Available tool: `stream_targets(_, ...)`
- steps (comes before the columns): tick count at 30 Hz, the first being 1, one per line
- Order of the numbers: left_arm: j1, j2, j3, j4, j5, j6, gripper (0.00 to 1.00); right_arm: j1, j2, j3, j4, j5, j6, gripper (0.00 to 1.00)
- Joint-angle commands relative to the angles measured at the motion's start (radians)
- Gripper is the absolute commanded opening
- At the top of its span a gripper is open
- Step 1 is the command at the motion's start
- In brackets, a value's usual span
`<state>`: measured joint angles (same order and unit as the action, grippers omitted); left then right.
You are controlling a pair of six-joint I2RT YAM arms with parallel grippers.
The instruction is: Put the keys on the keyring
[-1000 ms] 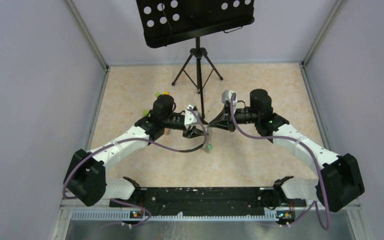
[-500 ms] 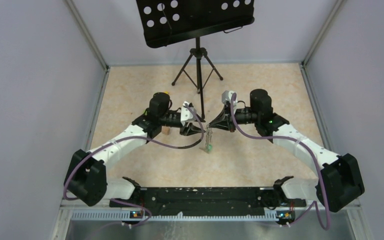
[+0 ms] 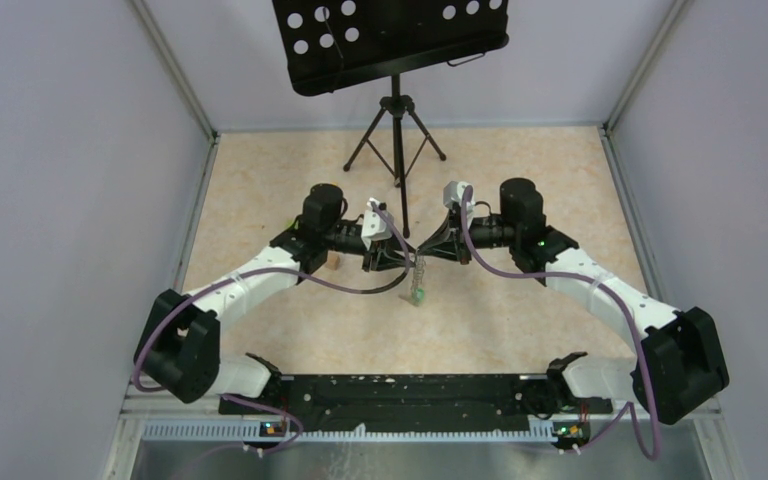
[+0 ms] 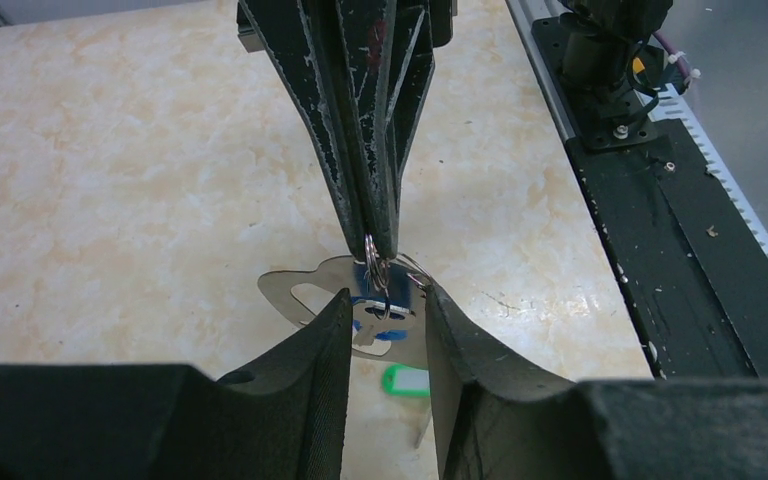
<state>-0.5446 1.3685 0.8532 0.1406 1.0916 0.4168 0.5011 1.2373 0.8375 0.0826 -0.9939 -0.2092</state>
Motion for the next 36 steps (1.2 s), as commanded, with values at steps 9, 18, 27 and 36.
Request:
stream_targets(9,0.001,0.008,0.031,0.104,0.024,-0.070,0.30,-0.007,-0.018,0.014,0.036,-0.031,-0.027,0.00)
stream_targets(18,0.001,0.024,0.030,0.122,0.032,-0.088,0.23,-0.007,-0.012,0.014,0.036,-0.027,-0.027,0.00)
stream_targets(27,0.001,0.030,0.032,0.134,0.040,-0.103,0.18,-0.007,-0.003,0.014,0.032,-0.026,-0.032,0.00)
stream_targets(36,0.001,0.029,0.038,0.141,0.048,-0.113,0.15,-0.007,0.001,0.015,0.028,-0.020,-0.036,0.00)
